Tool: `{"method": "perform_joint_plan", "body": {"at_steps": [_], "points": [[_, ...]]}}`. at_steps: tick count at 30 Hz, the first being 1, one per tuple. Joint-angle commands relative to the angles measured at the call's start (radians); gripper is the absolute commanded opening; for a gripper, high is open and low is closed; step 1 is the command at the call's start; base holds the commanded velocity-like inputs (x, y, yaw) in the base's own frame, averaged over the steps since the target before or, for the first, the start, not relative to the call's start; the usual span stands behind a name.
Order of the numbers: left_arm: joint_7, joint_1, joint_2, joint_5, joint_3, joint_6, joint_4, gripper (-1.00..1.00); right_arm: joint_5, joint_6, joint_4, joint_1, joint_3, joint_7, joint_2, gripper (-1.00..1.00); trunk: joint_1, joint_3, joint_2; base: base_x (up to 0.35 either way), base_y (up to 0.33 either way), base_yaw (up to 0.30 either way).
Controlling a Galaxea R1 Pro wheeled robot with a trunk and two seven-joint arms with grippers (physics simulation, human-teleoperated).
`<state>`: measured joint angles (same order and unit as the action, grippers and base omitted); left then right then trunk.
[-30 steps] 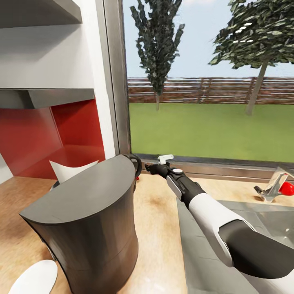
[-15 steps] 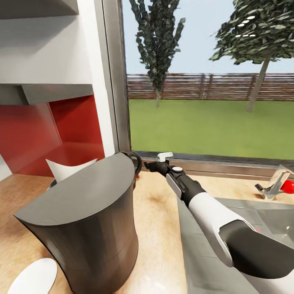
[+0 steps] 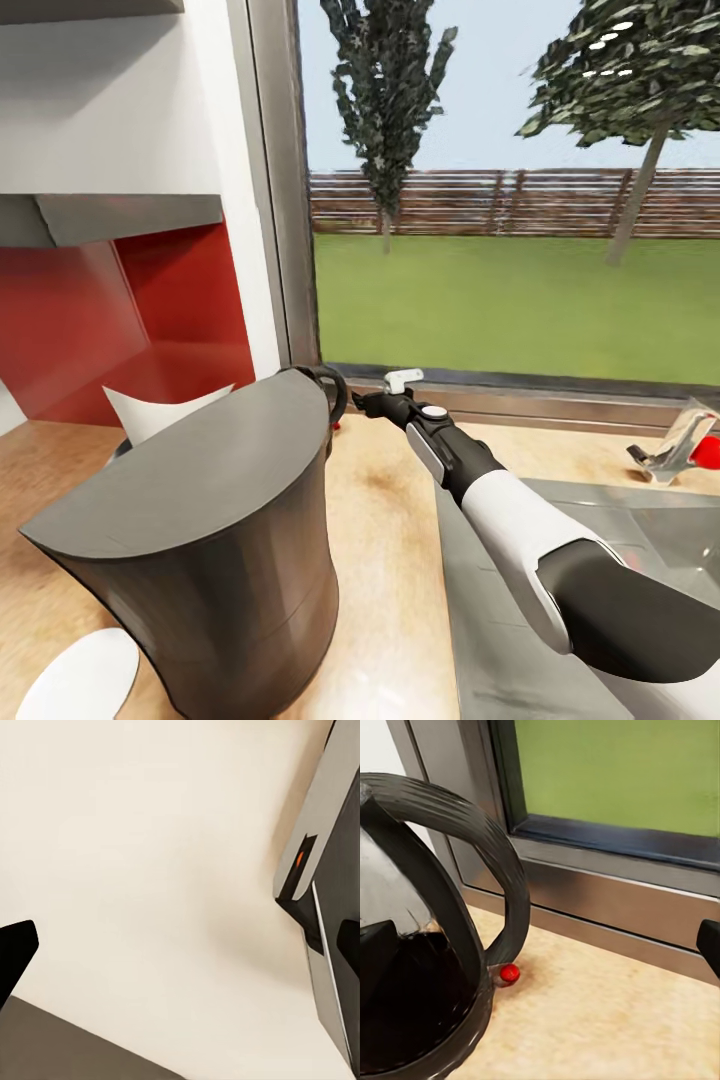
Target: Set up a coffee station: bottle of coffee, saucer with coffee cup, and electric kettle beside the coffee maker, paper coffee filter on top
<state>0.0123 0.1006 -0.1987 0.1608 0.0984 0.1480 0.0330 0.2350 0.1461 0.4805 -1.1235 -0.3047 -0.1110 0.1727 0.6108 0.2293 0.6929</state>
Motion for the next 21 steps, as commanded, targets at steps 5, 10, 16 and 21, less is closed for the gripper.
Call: {"method": "perform_joint_plan", "body": {"at_steps": [5,10,16,21], "points": [[0.0,0.001,0.002,0.0,0.007,0.001,0.002,1.0,0.009,0.004,0.012,-0.001,-0.004,0.0,0.001,1.0,0.0,0.009,0.001,0.0,0.0,0.0],[0.0,0.001,0.001,0.0,0.007,0.001,0.002,1.0,0.009,0.006,0.04,-0.001,-0.004,0.001,0.001,1.0,0.0,0.017,0.001,0.0,0.0,0.0],[0.0,0.001,0.001,0.0,0.007,0.001,0.002,1.0,0.009,0.005,0.041,-0.001,-0.005,0.001,0.001,1.0,0.0,0.026,0.001,0.0,0.0,0.0],[0.0,0.001,0.0,0.0,0.007,0.001,0.002,1.0,0.009,0.002,0.041,-0.001,-0.003,0.001,0.0,1.0,0.0,0.027,0.001,0.0,0.0,0.0]]}}
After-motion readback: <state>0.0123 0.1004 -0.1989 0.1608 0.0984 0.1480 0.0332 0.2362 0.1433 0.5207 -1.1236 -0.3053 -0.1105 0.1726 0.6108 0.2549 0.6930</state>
